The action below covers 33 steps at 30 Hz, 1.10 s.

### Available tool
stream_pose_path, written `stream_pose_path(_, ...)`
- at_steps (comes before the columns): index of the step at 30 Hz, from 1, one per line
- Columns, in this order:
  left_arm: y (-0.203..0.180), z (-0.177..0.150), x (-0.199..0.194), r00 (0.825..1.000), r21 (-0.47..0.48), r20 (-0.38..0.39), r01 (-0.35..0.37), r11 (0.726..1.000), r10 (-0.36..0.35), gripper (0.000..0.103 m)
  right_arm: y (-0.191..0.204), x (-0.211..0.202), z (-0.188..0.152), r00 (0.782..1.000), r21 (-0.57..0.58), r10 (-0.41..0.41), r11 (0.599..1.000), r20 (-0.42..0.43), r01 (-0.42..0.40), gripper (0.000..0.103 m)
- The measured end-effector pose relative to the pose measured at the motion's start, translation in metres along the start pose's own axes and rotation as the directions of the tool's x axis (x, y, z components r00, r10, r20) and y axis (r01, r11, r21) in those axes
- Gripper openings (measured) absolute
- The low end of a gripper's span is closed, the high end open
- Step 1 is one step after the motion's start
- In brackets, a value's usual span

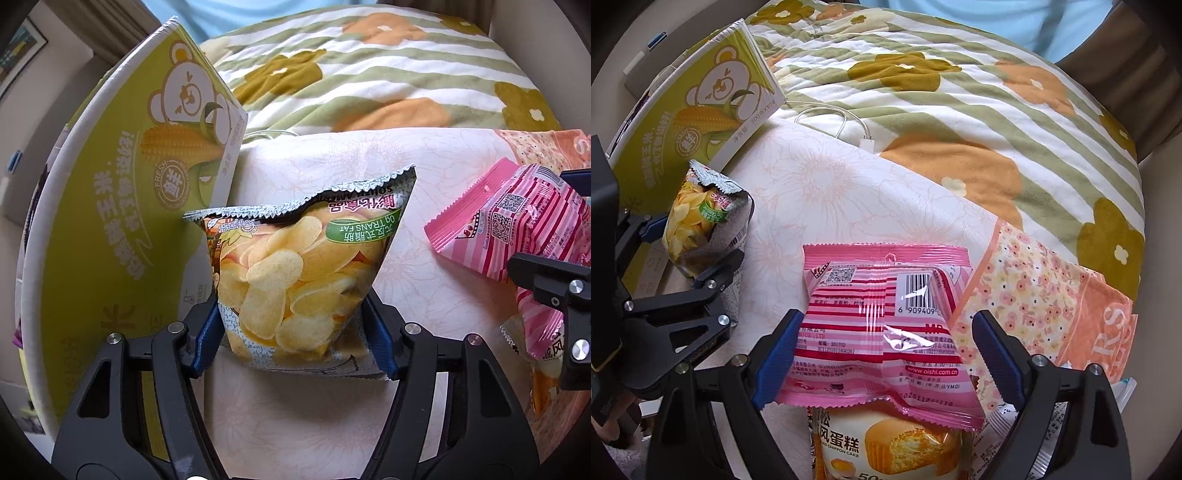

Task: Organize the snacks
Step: 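Grasp the potato chip bag with left tool while right tool grasps the pink cake packet, then carry the potato chip bag into the box with left tool while right tool carries the pink packet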

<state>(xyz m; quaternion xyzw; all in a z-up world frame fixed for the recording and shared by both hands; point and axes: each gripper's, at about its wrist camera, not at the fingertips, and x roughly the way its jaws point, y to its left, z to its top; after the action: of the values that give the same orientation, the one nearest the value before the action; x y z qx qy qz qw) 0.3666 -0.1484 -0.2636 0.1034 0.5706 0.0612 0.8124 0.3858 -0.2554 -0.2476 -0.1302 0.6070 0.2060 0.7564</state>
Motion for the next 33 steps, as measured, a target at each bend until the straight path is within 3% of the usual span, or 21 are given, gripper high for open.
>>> stream_pose_path(9,0.008,-0.006,-0.011,0.999,-0.038,-0.01,0.051,0.998,-0.051,0.061,-0.001,0.019,0.001,0.998,0.012,0.013,1.0,-0.06,-0.012,0.09)
stream_pose_path(16,0.008,-0.011,-0.02,0.998,-0.047,-0.006,0.062,0.997,-0.063,0.061,0.0,0.021,0.001,0.999,0.016,0.029,0.999,-0.044,-0.028,0.088)
stream_pose_path(21,0.009,-0.016,-0.027,0.998,-0.034,0.006,0.062,0.998,-0.061,0.061,0.0,0.014,-0.003,0.999,0.04,0.045,0.998,-0.015,-0.045,0.075)
stream_pose_path(33,0.018,-0.025,-0.076,0.991,0.003,0.098,0.087,0.996,-0.087,0.061,0.005,-0.037,-0.02,0.994,0.125,0.02,0.992,0.112,-0.034,0.073)
